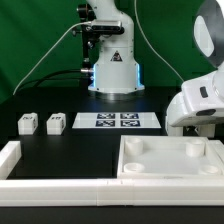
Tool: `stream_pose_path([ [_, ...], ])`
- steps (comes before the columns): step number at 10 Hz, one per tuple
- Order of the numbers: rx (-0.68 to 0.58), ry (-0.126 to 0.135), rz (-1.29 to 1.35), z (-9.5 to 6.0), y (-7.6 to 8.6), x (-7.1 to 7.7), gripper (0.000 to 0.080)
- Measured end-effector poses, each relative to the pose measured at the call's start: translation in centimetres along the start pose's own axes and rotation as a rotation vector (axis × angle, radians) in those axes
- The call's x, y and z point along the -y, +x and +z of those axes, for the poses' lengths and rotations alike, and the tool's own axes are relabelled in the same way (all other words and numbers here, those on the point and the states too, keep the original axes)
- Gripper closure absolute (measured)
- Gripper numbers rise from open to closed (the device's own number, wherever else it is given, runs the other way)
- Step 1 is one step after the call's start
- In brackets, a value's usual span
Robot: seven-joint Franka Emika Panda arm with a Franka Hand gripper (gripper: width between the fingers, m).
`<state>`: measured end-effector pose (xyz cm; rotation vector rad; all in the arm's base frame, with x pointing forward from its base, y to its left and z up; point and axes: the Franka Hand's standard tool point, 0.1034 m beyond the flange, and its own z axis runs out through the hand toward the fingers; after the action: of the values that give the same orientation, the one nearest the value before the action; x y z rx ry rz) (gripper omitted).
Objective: Assemble one leg
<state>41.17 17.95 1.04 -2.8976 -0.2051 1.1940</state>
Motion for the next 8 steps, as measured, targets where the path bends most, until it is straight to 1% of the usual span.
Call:
stream_pose_path([
  [1, -0.001, 0.000, 0.000, 0.0, -0.1, 0.0, 0.0151],
  [3, 0.034, -0.002, 0.000, 0.7, -0.2, -0.1, 0.0151],
  [5, 0.057, -0.004, 0.000, 1.0, -0.4, -0.1, 0.0151],
  [7, 0.060, -0.005, 0.000, 1.2, -0.4, -0.1, 0.0151],
  [8, 0.100, -0.008, 0.000, 1.5, -0.8, -0.2, 0.0151],
])
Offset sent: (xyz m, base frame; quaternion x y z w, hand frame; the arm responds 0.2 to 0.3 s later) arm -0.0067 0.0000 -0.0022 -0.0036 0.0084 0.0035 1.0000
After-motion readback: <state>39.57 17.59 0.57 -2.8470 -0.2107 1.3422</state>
